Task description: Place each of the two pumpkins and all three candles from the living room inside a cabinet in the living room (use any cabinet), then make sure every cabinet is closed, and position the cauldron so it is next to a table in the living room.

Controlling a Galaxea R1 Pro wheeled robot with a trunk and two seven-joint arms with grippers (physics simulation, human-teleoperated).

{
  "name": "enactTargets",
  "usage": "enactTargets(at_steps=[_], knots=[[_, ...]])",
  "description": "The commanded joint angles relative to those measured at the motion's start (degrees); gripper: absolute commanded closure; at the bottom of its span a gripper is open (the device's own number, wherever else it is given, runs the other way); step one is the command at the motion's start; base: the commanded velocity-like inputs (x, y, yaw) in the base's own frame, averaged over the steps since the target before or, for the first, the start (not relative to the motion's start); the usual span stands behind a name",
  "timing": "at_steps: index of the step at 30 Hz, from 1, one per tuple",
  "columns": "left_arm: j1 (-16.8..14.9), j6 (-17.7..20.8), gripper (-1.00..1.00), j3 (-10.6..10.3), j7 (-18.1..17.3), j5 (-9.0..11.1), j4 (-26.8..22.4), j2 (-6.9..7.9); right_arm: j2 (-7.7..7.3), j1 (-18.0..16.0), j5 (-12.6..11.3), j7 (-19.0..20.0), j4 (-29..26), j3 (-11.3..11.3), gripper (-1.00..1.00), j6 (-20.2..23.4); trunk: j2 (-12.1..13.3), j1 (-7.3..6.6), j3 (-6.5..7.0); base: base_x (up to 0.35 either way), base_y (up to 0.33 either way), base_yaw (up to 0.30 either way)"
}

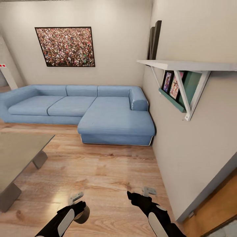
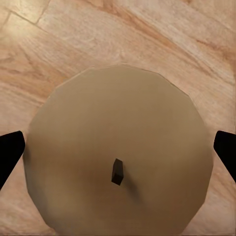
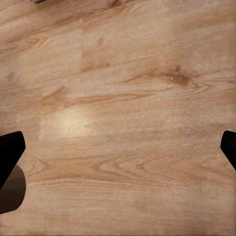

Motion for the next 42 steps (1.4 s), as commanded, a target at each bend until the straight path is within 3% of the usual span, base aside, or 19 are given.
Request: enactTargets(at_steps=[1,42], knots=[[-0.02,0.16,1.0,-0.48,0.53,0.5,-0.14,0.07,-0.01,-0.04,-0.51,-0.51,-0.09,0.09,-1.0,0.12,-0.03,-0.04,-0.05,-0.312,0.0,0.0],[-0.02,0.16,1.0,-0.48,0.53,0.5,-0.13,0.07,0.16,-0.04,-0.23,-0.51,1.05,0.18,-1.0,0.12,-0.03,-0.04,-0.05,-0.31,0.0,0.012]])
